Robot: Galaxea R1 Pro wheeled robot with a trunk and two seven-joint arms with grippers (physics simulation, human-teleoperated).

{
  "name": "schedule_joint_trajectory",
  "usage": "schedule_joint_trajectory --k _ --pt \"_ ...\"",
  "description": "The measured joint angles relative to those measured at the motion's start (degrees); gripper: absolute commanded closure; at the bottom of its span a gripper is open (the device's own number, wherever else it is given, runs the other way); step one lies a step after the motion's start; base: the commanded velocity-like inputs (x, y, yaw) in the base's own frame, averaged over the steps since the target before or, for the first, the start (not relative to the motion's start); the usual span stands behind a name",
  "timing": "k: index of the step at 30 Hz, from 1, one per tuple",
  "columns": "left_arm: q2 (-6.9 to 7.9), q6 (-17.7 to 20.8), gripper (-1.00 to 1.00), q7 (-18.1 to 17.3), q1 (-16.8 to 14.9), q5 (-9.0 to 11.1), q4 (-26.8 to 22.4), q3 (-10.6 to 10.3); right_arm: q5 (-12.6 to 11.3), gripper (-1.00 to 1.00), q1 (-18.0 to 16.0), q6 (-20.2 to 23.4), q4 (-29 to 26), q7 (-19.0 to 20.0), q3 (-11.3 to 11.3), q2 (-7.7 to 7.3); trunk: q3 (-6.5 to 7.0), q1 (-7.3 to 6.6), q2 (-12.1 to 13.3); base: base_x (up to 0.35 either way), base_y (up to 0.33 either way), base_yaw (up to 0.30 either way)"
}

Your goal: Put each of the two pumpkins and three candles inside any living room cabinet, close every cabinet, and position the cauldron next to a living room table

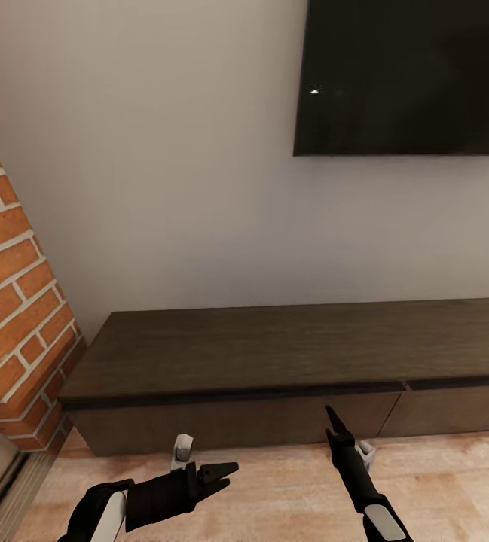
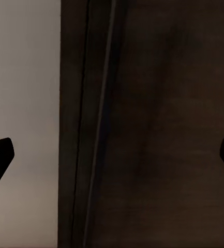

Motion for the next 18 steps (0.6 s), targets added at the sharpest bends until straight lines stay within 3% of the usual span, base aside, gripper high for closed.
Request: schedule_joint_trajectory --k 6,18 --pt "0.06 -0.07 -1.0 -0.19 0.0 -0.01 0.0 0.0 0.0 -1.0 0.0 0.0 0.0 -0.09 0.0 0.04 0.0 0.0 0.0 0.009 0.004 0.0" --pt "0.0 -0.09 -1.0 0.07 0.0 -0.01 0.0 0.0 0.0 -1.0 0.0 -0.08 0.0 -0.19 0.0 0.1 0.0 -0.02 0.0 0.167 0.033 0.0"
